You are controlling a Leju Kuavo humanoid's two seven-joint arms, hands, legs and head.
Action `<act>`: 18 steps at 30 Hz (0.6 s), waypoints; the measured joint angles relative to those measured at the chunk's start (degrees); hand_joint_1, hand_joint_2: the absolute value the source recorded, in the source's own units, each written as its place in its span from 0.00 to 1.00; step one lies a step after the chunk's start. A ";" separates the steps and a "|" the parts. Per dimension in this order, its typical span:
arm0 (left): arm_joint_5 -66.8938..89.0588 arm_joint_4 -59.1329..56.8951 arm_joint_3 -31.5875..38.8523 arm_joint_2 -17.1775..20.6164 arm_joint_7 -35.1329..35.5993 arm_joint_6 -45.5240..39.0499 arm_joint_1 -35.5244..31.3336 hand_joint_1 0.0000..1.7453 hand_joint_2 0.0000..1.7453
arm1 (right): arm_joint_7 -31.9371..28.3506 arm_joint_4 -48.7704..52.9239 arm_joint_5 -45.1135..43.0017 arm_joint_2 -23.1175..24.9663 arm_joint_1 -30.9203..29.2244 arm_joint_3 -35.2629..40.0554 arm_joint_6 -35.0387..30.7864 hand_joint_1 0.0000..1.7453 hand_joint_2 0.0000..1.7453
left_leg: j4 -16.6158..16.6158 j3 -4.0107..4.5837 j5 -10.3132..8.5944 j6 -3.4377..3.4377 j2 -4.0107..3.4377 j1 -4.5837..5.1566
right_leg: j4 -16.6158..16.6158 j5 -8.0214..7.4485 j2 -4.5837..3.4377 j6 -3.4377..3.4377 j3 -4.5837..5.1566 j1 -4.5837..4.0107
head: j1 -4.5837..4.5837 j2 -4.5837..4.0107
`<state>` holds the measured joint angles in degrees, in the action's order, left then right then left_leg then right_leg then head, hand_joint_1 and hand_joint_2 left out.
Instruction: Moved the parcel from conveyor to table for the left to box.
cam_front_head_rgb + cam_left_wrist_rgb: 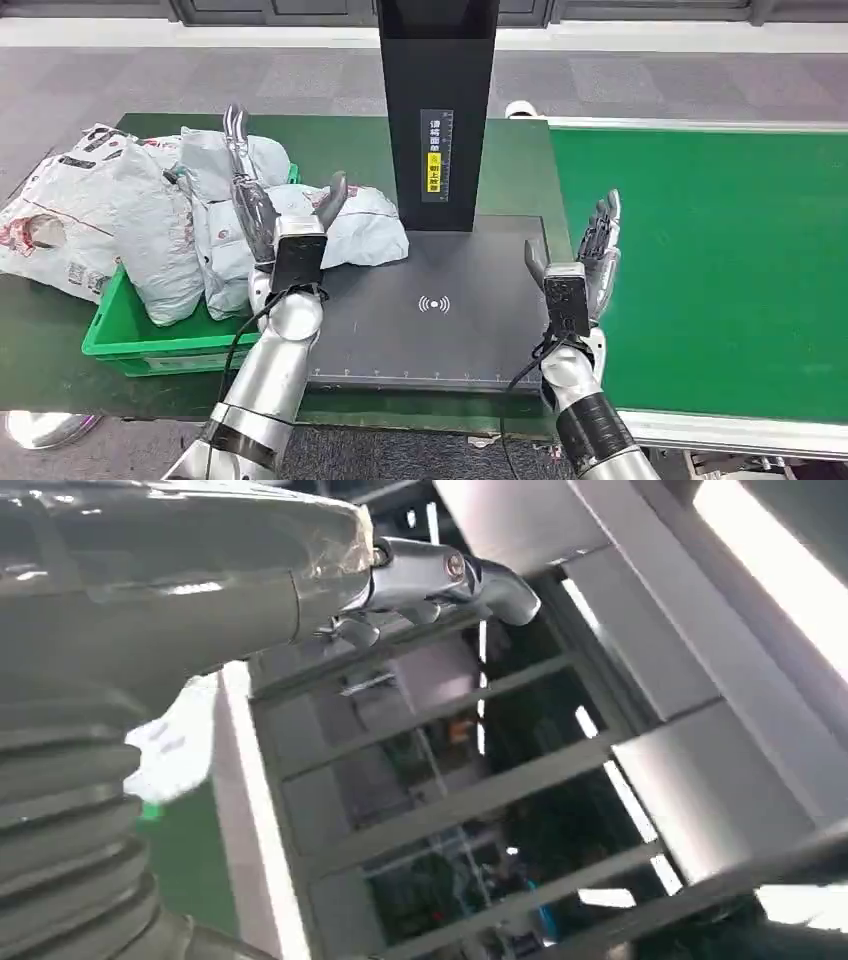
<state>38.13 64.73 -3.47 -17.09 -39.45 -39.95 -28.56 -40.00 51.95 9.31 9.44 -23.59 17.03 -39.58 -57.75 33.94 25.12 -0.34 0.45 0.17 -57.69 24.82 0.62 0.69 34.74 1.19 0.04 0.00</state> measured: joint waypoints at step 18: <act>-11.66 -27.76 -6.14 0.85 13.68 15.44 -8.61 0.00 1.00 | 0.00 -1.97 -0.72 -0.44 -0.01 0.02 1.79 0.00 1.00 | -0.02 0.10 -0.07 -0.03 -0.02 0.01 | 0.01 -0.12 -0.07 -0.04 0.13 0.00 | 0.00 0.00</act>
<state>26.47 36.97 -9.61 -16.24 -25.77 -24.51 -37.16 -40.00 49.99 8.59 9.01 -23.59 17.05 -37.79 -57.77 34.04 25.05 -0.37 0.43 0.18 -57.69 24.70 0.55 0.65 34.87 1.20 0.04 0.00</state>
